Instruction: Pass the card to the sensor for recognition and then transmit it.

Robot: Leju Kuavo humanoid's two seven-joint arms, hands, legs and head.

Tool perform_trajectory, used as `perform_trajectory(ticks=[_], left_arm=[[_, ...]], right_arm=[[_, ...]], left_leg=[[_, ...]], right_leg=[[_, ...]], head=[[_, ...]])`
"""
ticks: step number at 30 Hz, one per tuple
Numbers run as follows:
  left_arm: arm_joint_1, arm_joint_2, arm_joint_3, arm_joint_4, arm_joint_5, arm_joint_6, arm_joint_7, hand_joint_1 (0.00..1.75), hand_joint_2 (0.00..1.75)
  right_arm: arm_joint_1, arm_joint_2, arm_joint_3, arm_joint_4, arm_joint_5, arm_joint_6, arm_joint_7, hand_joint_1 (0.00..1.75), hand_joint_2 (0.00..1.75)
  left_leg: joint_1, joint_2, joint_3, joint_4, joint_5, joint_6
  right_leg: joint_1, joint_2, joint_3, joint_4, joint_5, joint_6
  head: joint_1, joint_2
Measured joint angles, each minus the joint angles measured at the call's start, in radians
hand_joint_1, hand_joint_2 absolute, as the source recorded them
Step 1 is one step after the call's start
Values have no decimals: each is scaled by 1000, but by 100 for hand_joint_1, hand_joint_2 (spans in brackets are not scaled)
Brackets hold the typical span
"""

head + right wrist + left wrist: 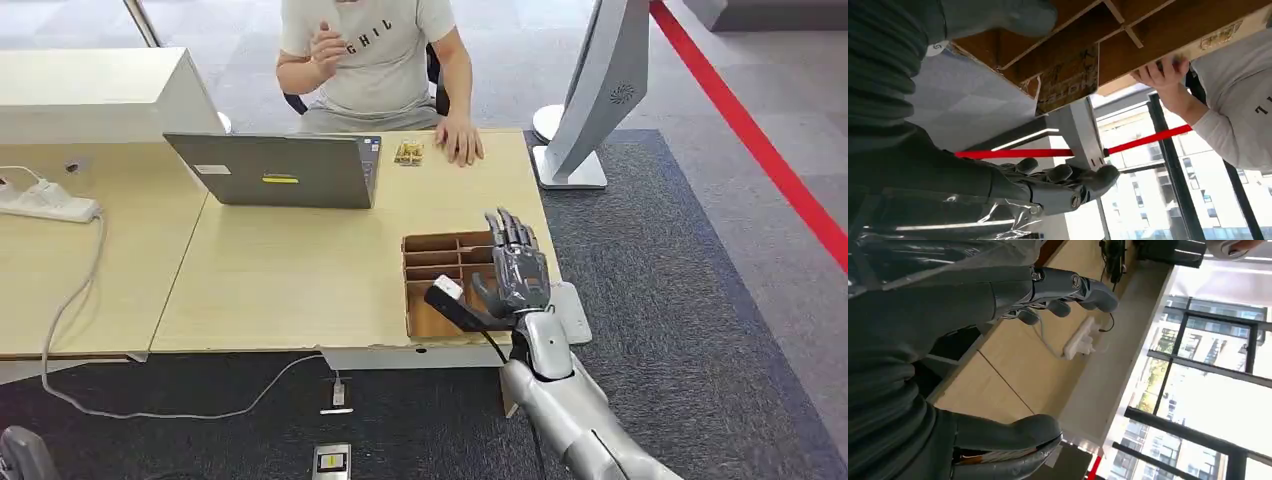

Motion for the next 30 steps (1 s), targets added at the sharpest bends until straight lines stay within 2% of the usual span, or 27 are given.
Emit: perform_trajectory(ticks=[22, 23, 24, 25, 26, 27, 30], left_arm=[[1, 0, 0, 0, -10, 17, 0, 0, 175], [1, 0, -1, 0, -11, 21, 0, 0, 175], [1, 0, -1, 0, -13, 24, 0, 0, 175], [1, 1, -2, 0, -14, 28, 0, 0, 175], [1, 1, -3, 0, -14, 33, 0, 0, 175], [1, 2, -3, 0, -15, 36, 0, 0, 175], [1, 3, -6, 0, -15, 52, 0, 0, 175]], right_arm=[[0, 9, 7, -5, 24, 25, 10, 175, 175], [0, 10, 7, -4, 24, 25, 10, 162, 175], [-1, 10, 7, -3, 24, 25, 10, 49, 175], [-1, 11, 7, -3, 24, 24, 10, 49, 175], [-1, 13, 7, -3, 24, 24, 10, 9, 175], [-1, 15, 7, -3, 24, 23, 8, 0, 175], [-7, 22, 8, 1, 24, 19, 3, 0, 175]], left_leg=[[0, 0, 0, 0, 0, 0], [0, 0, 0, 0, 0, 0], [0, 0, 0, 0, 0, 0], [0, 0, 0, 0, 0, 0], [0, 0, 0, 0, 0, 0], [0, 0, 0, 0, 0, 0], [0, 0, 0, 0, 0, 0]], right_leg=[[0, 0, 0, 0, 0, 0], [0, 0, 0, 0, 0, 0], [0, 0, 0, 0, 0, 0], [0, 0, 0, 0, 0, 0], [0, 0, 0, 0, 0, 0], [0, 0, 0, 0, 0, 0], [0, 0, 0, 0, 0, 0]], head=[[0, 0], [0, 0], [0, 0], [0, 0], [0, 0], [0, 0], [0, 0]])
